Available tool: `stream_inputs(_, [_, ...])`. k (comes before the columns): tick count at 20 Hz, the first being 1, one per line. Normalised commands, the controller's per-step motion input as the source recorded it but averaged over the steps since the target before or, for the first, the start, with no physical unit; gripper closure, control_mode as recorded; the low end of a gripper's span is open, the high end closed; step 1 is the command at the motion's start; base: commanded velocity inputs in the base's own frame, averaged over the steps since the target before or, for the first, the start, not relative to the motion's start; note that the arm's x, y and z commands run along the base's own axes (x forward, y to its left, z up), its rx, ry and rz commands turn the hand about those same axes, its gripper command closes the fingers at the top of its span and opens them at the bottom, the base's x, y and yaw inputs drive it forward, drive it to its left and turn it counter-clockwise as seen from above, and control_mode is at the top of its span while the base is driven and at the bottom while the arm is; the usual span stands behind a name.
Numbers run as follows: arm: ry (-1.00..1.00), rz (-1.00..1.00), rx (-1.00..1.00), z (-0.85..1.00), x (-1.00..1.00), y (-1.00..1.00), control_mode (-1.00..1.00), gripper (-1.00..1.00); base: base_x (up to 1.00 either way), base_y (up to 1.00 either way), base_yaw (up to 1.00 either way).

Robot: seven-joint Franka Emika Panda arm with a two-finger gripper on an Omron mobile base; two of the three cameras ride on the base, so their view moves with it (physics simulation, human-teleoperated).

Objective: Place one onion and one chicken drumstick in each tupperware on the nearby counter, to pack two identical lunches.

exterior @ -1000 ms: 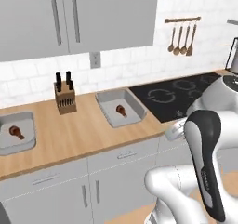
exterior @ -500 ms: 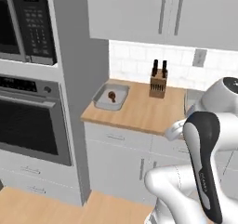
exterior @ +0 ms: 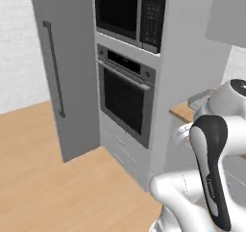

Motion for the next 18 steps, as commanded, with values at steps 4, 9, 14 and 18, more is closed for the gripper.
stream_inputs(4, [0.00,0.00,0.00,0.00,0.00,0.00,1.00,-1.00,0.00,0.28,0.96])
stream_inputs(9, [0.00,0.00,0.00,0.00,0.00,0.00,1.00,-1.00,0.09,0.23,0.87])
stream_inputs(14, [0.00,0.00,0.00,0.00,0.00,0.00,1.00,-1.00,0.90,0.27,0.55])
stream_inputs(18, [0.00,0.00,0.00,0.00,0.00,0.00,1.00,-1.00,1.00,0.08,0.10])
